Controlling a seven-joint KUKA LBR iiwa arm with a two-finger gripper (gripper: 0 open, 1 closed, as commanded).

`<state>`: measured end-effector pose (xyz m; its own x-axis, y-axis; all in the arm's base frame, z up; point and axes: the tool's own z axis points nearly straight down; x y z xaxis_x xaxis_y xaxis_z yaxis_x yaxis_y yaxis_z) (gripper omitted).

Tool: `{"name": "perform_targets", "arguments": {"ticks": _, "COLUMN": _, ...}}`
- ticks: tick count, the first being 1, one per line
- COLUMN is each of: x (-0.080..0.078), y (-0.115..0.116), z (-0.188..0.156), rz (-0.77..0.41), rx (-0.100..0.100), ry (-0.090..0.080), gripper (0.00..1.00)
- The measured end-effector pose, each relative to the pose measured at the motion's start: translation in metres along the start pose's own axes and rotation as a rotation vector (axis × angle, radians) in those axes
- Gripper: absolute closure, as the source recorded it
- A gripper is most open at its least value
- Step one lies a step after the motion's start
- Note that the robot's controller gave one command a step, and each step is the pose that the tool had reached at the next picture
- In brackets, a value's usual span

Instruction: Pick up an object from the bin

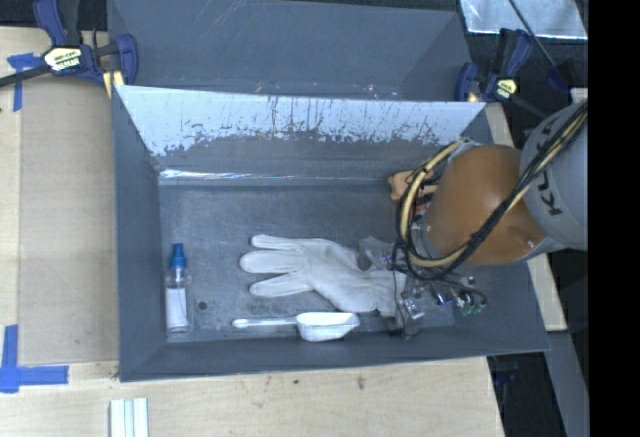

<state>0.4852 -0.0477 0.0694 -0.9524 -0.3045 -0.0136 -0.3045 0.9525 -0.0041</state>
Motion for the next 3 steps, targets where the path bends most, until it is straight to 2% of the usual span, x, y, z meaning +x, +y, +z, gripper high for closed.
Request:
{"name": "perform_targets", "arguments": {"ticks": 1, "x": -0.0092, "y": 0.0199, "z": -0.0022, "rz": 0.118, "rx": 0.000, "ry": 0.003, "gripper": 1.00}}
{"name": "perform_targets", "arguments": {"ticks": 3, "x": -0.0084, "y": 0.0201, "z": -0.0057, "rz": 0.118, "rx": -0.002, "ry": 0.007, "gripper": 1.00}}
